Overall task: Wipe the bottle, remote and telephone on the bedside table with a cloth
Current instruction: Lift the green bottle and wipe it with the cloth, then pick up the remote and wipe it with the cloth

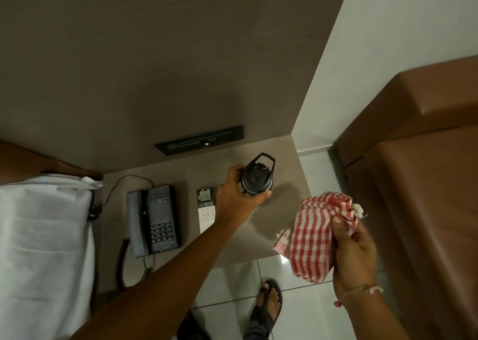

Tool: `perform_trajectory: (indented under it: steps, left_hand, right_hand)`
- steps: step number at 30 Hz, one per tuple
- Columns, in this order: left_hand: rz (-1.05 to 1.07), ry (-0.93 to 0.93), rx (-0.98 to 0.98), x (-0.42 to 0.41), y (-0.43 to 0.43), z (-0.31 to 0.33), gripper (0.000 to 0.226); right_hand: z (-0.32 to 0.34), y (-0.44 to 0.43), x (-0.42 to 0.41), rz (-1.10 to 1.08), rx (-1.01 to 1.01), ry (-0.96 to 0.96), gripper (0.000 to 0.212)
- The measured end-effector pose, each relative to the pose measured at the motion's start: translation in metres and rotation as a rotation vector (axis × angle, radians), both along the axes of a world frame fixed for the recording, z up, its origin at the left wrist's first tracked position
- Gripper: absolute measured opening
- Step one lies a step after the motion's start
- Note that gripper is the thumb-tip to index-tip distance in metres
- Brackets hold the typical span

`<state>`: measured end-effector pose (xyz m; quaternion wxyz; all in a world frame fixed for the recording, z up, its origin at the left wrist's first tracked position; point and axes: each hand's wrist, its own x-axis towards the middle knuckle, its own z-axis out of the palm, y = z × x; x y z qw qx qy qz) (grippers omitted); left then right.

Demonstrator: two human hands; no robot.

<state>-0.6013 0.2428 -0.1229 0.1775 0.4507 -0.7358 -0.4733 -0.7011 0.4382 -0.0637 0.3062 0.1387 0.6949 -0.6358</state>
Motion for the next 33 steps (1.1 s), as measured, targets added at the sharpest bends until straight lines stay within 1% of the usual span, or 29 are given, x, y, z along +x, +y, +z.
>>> perform_trajectory:
  steps: [5,11,15,18,22,23,25,26,27,28,29,30,31,33]
  left_hand:
    - [0.010,0.000,0.027,0.002,0.003,-0.006,0.075]
    - [0.003,0.026,0.037,0.005,0.004,-0.013,0.075]
    - [-0.007,0.024,0.079,0.009,0.004,-0.015,0.077]
    - [-0.044,-0.011,0.124,0.016,0.003,-0.018,0.082]
    - [-0.103,-0.068,0.189,0.031,0.003,-0.029,0.096]
    - [-0.057,-0.090,0.218,0.038,0.004,-0.036,0.099]
    - [0.180,-0.102,0.319,0.058,0.006,-0.055,0.093]
    - [0.314,-0.144,0.327,0.068,0.005,-0.064,0.085]
    - [0.416,-0.246,0.297,0.078,0.002,-0.074,0.078]
    - [0.448,-0.412,0.256,0.086,-0.002,-0.085,0.077]
    - [0.437,-0.566,0.258,0.092,-0.006,-0.096,0.082]
    - [0.409,-0.681,0.291,0.096,-0.010,-0.104,0.088]
    - [0.390,-0.747,0.320,0.097,-0.013,-0.111,0.092]
    - [0.399,-0.815,0.290,0.094,-0.019,-0.121,0.092]
  right_hand:
    - [-0.001,0.001,0.002,-0.004,0.006,-0.007,0.030]
    - [-0.002,-0.003,0.002,-0.009,0.013,-0.002,0.020]
    - [-0.002,-0.007,0.003,-0.014,0.019,0.000,0.021]
    - [-0.003,-0.009,0.005,-0.014,0.030,0.003,0.019]
    - [-0.005,-0.015,0.009,-0.002,0.049,-0.003,0.019]
    - [-0.005,-0.017,0.010,0.004,0.051,-0.005,0.020]
    - [-0.007,-0.020,0.013,0.019,0.054,-0.002,0.020]
    - [-0.008,-0.021,0.014,0.027,0.055,0.001,0.022]
    - [-0.010,-0.022,0.015,0.036,0.055,0.002,0.024]
    - [-0.012,-0.022,0.016,0.044,0.056,-0.001,0.026]
    - [-0.015,-0.023,0.017,0.048,0.059,-0.010,0.027]
    - [-0.018,-0.023,0.018,0.050,0.067,-0.020,0.028]
    - [-0.021,-0.023,0.019,0.050,0.075,-0.030,0.028]
    - [-0.027,-0.023,0.021,0.047,0.090,-0.041,0.025]
